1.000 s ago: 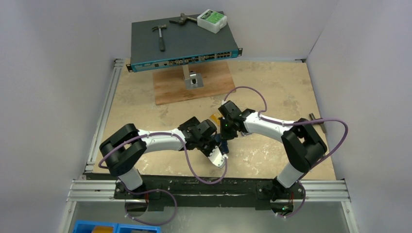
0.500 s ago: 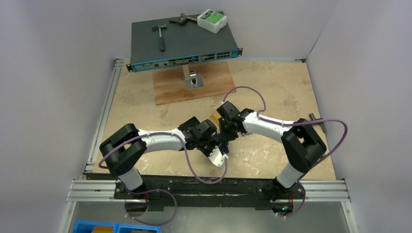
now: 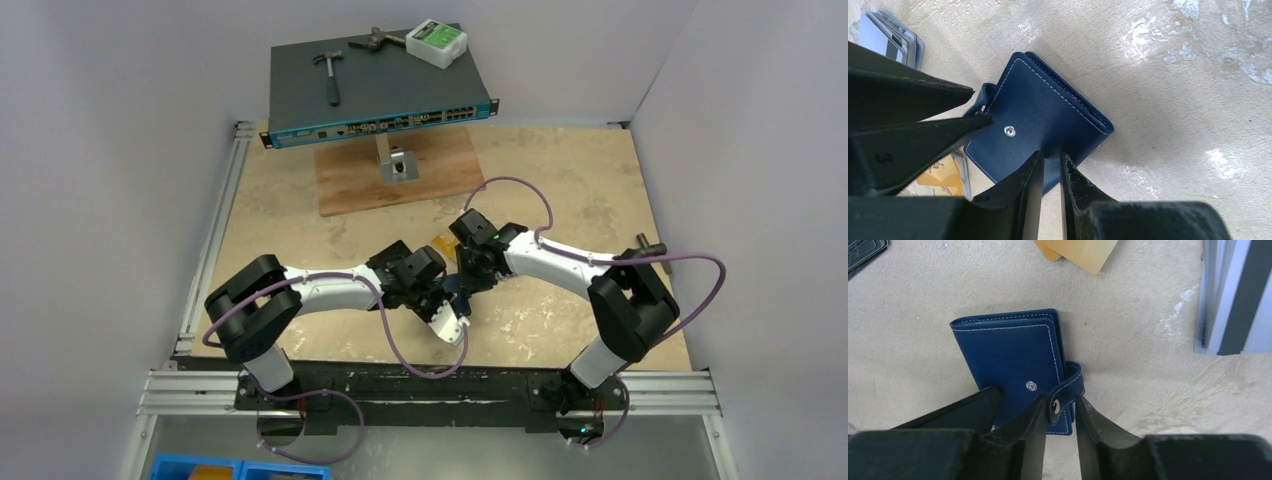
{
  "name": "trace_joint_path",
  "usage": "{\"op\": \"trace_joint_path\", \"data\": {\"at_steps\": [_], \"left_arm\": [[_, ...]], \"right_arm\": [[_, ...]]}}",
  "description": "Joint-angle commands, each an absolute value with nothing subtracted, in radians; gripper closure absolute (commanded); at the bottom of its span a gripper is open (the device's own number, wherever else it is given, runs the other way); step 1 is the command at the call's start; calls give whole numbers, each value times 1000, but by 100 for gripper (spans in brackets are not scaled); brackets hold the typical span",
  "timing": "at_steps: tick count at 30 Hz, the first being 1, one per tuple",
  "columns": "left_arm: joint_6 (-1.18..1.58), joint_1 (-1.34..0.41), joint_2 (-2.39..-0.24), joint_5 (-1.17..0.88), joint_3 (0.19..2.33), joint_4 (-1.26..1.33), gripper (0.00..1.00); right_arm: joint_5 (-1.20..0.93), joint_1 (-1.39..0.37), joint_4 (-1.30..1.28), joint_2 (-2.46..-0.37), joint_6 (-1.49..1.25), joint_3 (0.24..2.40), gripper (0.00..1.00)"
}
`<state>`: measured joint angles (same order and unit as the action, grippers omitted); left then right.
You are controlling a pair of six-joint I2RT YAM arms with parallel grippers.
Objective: Put the credit cards into the card holder
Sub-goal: Close the card holder at the center of the board.
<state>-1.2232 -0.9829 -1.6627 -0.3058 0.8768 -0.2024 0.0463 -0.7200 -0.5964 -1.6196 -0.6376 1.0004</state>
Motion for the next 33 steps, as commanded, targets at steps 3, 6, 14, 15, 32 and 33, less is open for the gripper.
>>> {"op": "trace_joint_path", "data": {"at_steps": [3,6,14,15,32,33], "left_arm": [[-1198,-982,-1687,-347,853,-278,82],[-1196,-982,-1688,-347,858,-283,82],[-1193,-982,-1690,-349,867,-293,83],[-1192,-982,-1690,-351,867,-294,83],[-1187,-982,-1690,-348,875,-300,83],[-1187,-982,-1690,-346,874,-298,83]], "right_arm": [[98,-734,-633,-1562,-629,1055,79],[100,-737,-635,-1557,-629,1059,86],[100,-740,-654,-1567,-616,1065,87],[99,-740,-655,-1569,-614,1065,87],[88,-744,-653,-1592,-600,1069,100],[89,-743,-649,-1593,-600,1069,100]]}}
